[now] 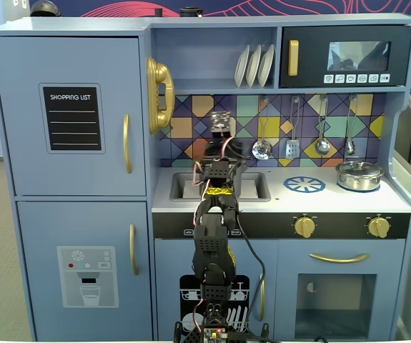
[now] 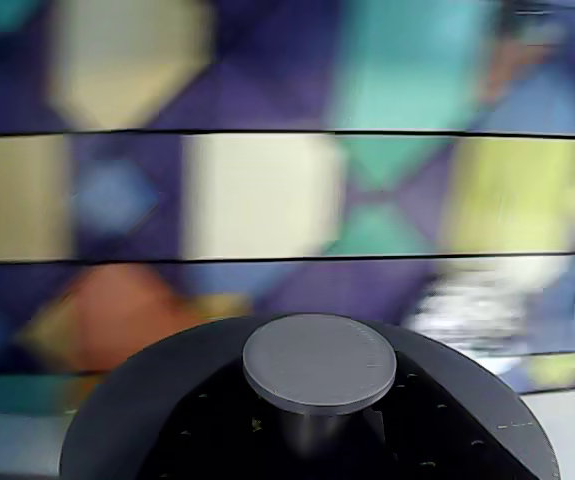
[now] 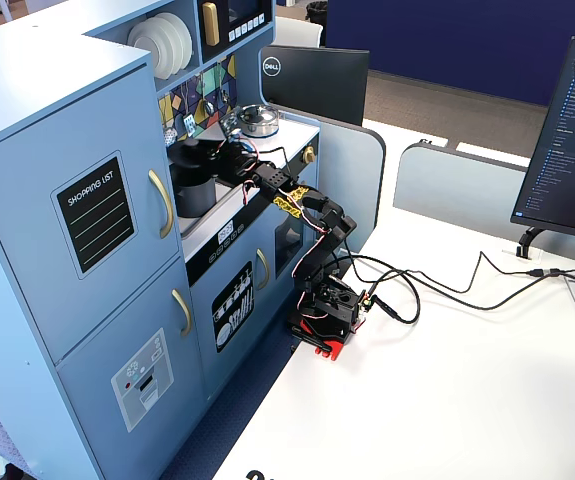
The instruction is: Take off the lid from the gray recipient and place it on the counter
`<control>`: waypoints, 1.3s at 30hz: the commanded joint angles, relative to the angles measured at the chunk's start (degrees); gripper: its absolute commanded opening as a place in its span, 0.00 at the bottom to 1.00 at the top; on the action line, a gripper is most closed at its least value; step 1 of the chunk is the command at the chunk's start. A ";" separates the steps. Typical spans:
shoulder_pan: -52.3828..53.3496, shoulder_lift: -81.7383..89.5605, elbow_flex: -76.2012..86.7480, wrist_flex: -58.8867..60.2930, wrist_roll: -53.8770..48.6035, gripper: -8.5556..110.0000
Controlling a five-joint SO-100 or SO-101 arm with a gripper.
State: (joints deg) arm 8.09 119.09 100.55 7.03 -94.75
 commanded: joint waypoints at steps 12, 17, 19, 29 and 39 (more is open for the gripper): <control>23.47 2.11 0.79 -3.08 2.55 0.07; 24.35 0.53 6.86 -8.09 2.99 0.07; 24.35 -0.35 9.23 -10.63 2.72 0.07; 23.99 -9.14 12.48 -19.51 1.93 0.07; 25.31 -14.68 12.04 -22.50 1.93 0.07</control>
State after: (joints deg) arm 32.52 104.24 114.70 -13.10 -92.55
